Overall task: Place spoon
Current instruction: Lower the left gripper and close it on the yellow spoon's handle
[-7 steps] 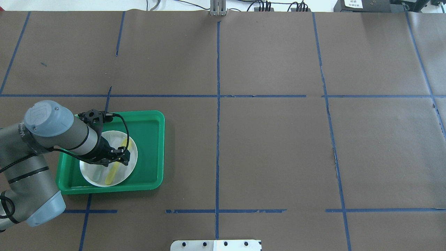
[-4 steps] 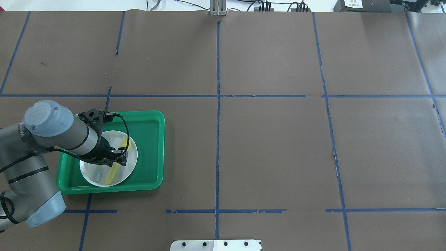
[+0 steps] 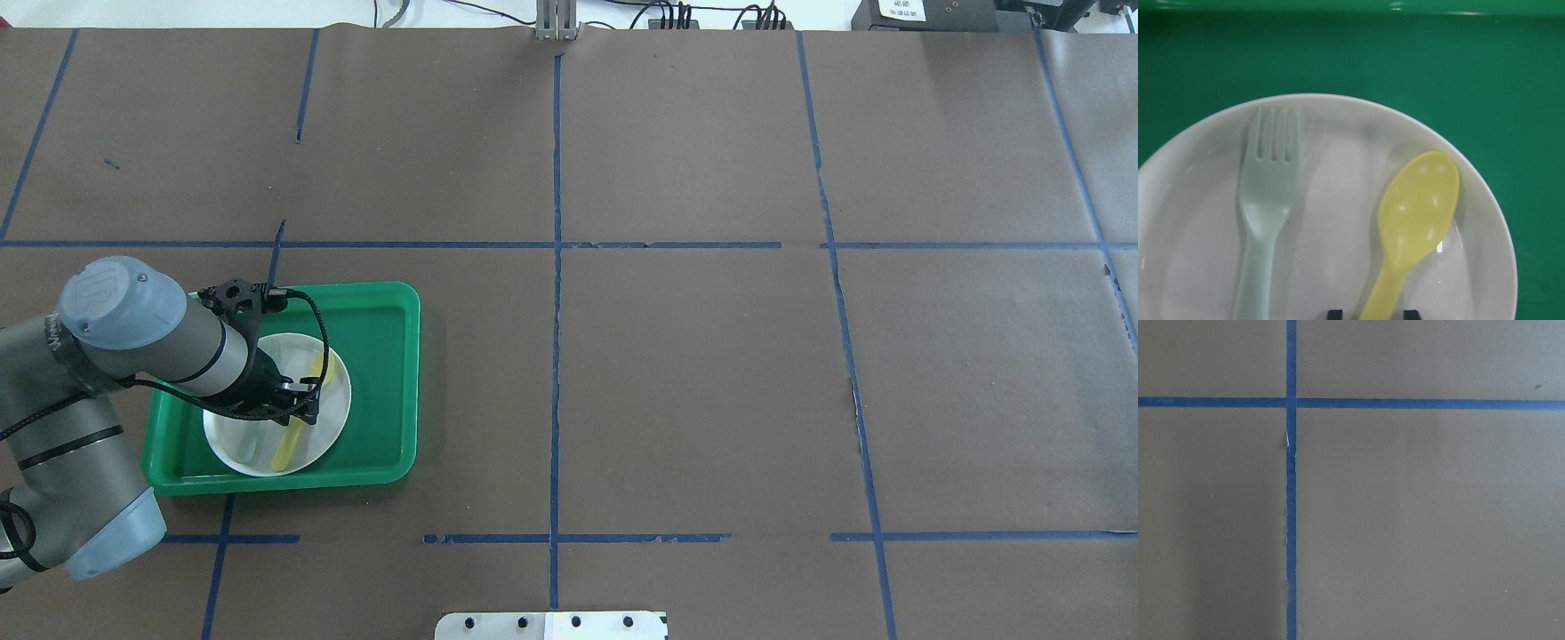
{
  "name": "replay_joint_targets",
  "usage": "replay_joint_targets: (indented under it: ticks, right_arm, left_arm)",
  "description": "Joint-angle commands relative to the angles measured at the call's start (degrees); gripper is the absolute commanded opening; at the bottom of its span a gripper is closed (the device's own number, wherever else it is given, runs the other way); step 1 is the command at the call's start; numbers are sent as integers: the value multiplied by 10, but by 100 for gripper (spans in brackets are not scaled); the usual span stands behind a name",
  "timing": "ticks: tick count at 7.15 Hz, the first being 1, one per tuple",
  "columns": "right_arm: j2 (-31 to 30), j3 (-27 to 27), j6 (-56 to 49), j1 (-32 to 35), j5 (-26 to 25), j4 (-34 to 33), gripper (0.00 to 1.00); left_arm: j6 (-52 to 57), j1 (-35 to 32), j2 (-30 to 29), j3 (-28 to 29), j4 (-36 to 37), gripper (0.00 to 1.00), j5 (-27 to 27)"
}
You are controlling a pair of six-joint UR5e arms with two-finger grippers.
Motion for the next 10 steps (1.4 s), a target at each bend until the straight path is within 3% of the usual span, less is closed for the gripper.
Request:
replay_joint_targets:
  ticks: [1,5,8,10]
  right_arm:
    - [0,0,0,0,0,0,100]
    - [0,0,0,0,0,0,100]
    - [0,0,0,0,0,0,100]
    - [0,0,0,0,0,0,100]
  left_arm:
    - [0,1,0,1,-1,44,0]
    - [0,1,0,2,0,40,0]
    - [0,1,1,-1,0,21,0]
    - [2,-1,3,-6,0,16,0]
